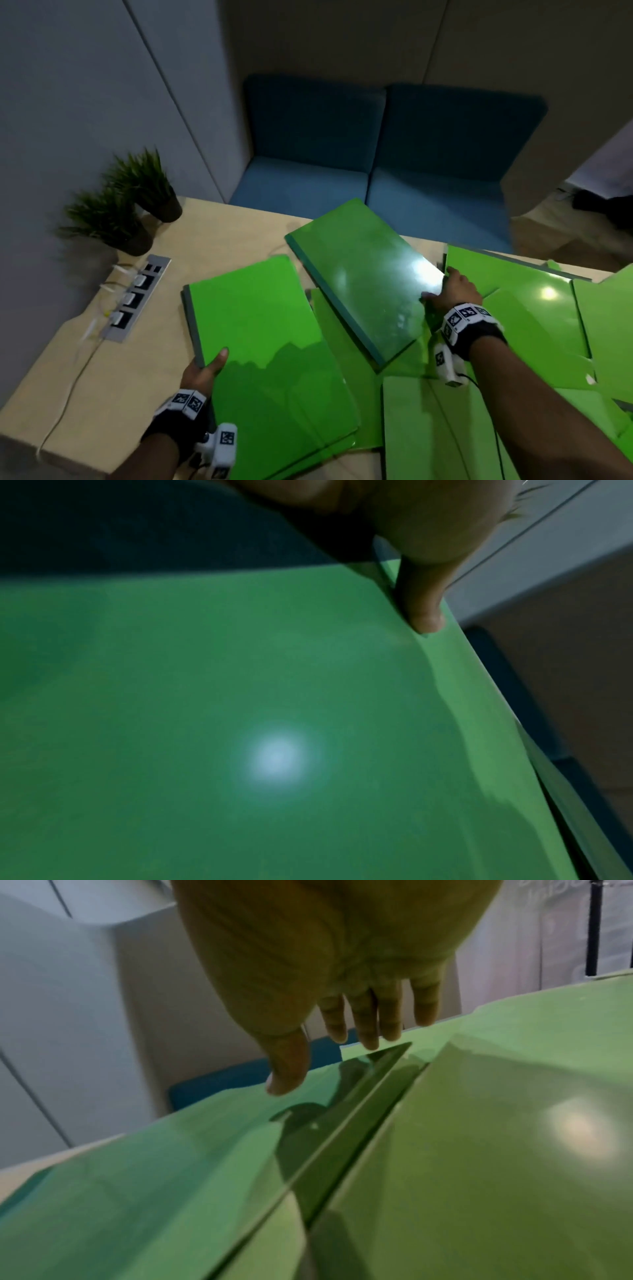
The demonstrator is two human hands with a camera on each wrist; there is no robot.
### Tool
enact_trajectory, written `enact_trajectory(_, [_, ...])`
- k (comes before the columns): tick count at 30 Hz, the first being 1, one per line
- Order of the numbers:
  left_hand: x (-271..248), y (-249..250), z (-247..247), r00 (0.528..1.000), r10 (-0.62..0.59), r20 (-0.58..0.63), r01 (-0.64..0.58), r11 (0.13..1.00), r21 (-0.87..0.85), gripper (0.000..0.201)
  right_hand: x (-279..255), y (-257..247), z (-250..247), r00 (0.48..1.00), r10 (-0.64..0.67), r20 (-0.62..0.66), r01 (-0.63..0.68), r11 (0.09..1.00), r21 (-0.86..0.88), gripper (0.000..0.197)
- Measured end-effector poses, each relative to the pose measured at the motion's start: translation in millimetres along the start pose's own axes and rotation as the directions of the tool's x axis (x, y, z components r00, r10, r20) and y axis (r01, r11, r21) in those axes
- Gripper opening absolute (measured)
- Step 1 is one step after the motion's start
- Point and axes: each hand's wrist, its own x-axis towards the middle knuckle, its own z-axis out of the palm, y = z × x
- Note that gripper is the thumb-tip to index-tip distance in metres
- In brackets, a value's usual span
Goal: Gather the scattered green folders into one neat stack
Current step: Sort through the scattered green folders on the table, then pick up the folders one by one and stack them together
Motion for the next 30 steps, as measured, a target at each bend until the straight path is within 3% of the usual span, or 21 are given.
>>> enact_trajectory(4, [-1,-3,1,1.0,0.011,0.003,-0.011,0.998,0.065,0.054,0,-7,2,0.998,0.033,0.052,-0.031,0.999,-0.044,0.092])
enact_trajectory(7, [-1,-2,1,1.0,0.007,0.01,-0.008,0.995,0.096,0.058,-2,-19,-12,0.996,-0.027,0.083,0.018,0.994,0.112,0.084])
enact_trajectory(9, [-2,-2,2,1.0,0.005,-0.004,-0.004,0.992,0.127,0.062,-7,-24,-26,0.996,-0.086,0.03,0.077,0.969,0.235,0.065])
enact_trajectory(12, [-6,-2,2,1.0,-0.007,-0.022,0.01,0.984,0.177,0.073,-24,-25,-66,0.988,-0.12,-0.098,0.142,0.954,0.264,0.051])
enact_trajectory(15, [-4,-8,1,0.999,-0.015,-0.037,0.023,0.971,0.239,0.081,-48,0,-111,0.959,-0.125,-0.253,0.181,0.96,0.213,0.057])
enact_trajectory(17, [-3,-10,1,0.998,-0.012,-0.06,0.027,0.963,0.269,0.085,-62,29,-127,0.952,-0.11,-0.286,0.156,0.977,0.145,0.066])
enact_trajectory(19, [-1,-12,0,0.997,-0.022,-0.07,0.041,0.96,0.275,0.086,-72,62,-124,0.981,-0.066,-0.183,0.083,0.993,0.088,0.075])
enact_trajectory(21, [0,-13,0,0.997,-0.02,-0.069,0.039,0.957,0.287,0.088,-84,93,-108,1.0,-0.009,0.023,0.008,0.999,0.031,0.081])
enact_trajectory(24, [0,-13,0,0.997,-0.03,-0.073,0.05,0.955,0.292,0.087,-101,131,-73,0.966,-0.006,0.257,0.035,0.994,-0.108,0.079])
enact_trajectory(27, [-1,-13,0,0.998,-0.04,-0.053,0.055,0.943,0.327,0.084,-114,154,-39,0.944,-0.077,0.321,0.145,0.97,-0.193,0.062])
enact_trajectory(30, [-5,-11,-1,0.998,-0.039,-0.042,0.05,0.94,0.337,0.082,-126,159,-17,0.949,-0.175,0.262,0.229,0.954,-0.193,0.056])
